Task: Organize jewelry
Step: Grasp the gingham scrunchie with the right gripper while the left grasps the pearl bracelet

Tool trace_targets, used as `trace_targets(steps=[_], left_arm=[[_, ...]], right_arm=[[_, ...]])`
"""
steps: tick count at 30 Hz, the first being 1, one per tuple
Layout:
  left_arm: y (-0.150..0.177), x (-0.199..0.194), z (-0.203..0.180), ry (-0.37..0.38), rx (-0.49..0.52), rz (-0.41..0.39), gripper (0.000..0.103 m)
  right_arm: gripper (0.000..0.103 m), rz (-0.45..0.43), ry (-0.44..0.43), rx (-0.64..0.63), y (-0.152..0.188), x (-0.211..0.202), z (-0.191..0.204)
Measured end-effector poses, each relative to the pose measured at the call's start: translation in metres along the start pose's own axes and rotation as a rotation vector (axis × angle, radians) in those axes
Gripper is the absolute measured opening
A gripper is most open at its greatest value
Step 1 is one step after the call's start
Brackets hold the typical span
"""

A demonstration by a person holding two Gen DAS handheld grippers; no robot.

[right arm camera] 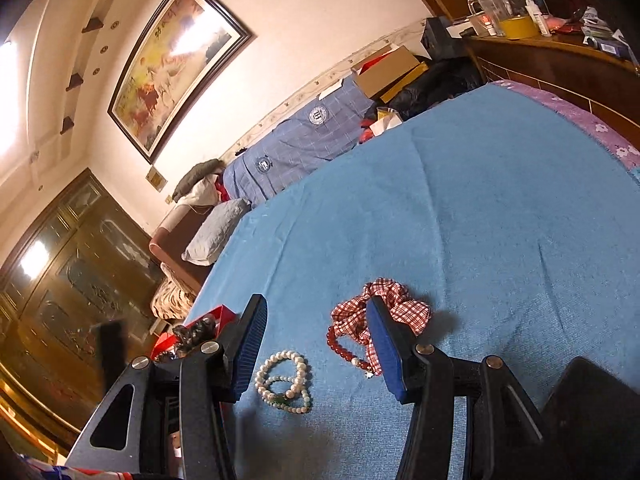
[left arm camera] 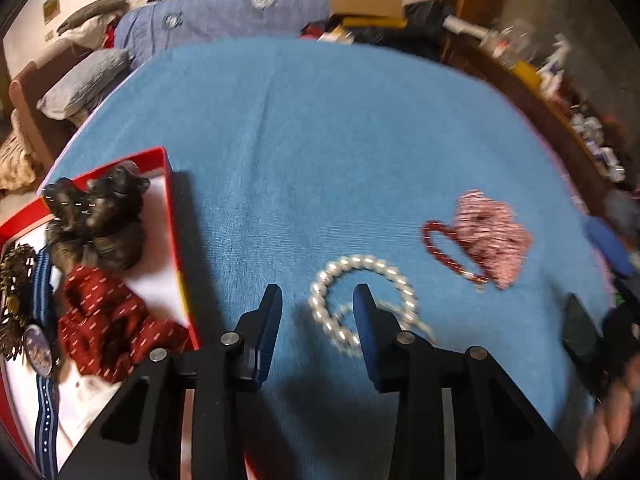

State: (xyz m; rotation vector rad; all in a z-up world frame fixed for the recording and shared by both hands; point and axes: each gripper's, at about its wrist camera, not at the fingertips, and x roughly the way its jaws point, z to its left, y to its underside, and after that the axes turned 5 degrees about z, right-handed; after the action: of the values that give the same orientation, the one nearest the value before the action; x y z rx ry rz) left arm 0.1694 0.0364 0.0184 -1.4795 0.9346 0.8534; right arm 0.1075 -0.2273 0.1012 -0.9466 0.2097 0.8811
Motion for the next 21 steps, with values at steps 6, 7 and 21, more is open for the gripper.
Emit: trace_targets(steps=[6, 7, 21], left_arm=[[-0.012, 0.022, -0.012, -0.053, 0.0, 0.027, 0.028], [-0.011, 0.023, -0.017, -0.073, 0.02, 0.011, 0.009], [0.005, -0.037, -0.02, 0.105, 0.074, -0.295, 0.009]], right_arm=[[0.056, -0.002, -0.016, 0.006, -0.003, -0.001, 0.001], [0.056, -0.004, -0.014, 0.004, -0.003, -0.002, 0.001], [0.061, 0.157, 0.202, -0.021, -0.001, 0.062, -0.017]])
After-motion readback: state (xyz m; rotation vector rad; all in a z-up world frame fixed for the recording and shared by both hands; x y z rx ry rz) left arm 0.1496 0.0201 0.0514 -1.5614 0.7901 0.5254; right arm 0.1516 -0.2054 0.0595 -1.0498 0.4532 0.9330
